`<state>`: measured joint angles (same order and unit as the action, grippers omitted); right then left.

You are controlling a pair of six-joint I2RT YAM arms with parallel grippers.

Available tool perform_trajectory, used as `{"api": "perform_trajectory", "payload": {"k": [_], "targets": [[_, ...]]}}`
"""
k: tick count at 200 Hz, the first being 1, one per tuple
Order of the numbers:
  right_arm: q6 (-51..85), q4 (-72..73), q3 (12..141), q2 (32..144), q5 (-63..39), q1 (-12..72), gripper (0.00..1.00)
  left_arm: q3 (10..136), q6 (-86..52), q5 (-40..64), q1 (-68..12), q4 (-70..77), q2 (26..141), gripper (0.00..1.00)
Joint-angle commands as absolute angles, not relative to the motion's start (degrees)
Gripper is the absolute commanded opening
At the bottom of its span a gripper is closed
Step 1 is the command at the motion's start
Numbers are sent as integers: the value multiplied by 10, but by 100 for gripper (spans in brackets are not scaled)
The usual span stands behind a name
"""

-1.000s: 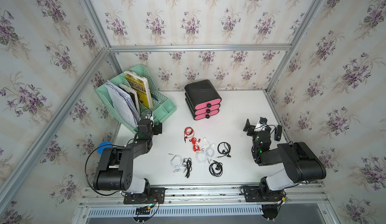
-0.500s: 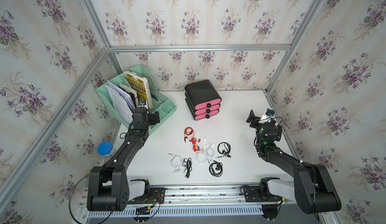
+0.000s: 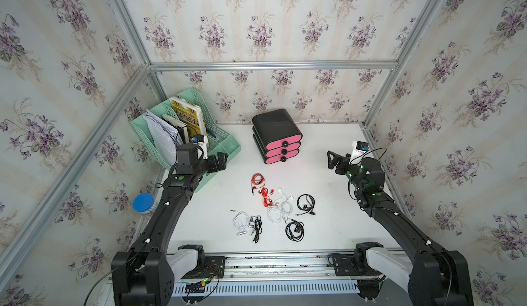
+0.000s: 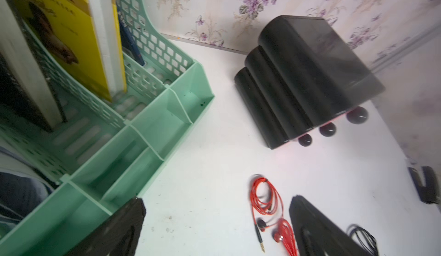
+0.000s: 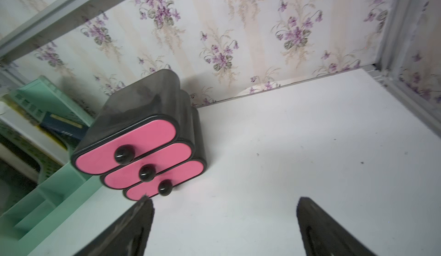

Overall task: Place the wired earphones into the drawer by color
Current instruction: Open the drawer in the storage box.

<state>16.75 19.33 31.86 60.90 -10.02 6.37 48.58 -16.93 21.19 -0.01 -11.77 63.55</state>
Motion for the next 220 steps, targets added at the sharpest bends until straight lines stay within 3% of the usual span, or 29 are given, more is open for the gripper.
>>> {"api": "perform_trajectory", "payload": {"k": [1,52,120,220], "targets": [[202,189,334,616,-187,65,98,473,-201,268,0,-101,604,99],[221,155,409,670,-222,114,96,492,-231,335,-24,-116,604,100],[225,95,525,780,-211,195,90,530,-225,254,-152,-136,656,99],[334,74,627,926,-190,238,75,658,-281,214,-189,-147,828,99]]}}
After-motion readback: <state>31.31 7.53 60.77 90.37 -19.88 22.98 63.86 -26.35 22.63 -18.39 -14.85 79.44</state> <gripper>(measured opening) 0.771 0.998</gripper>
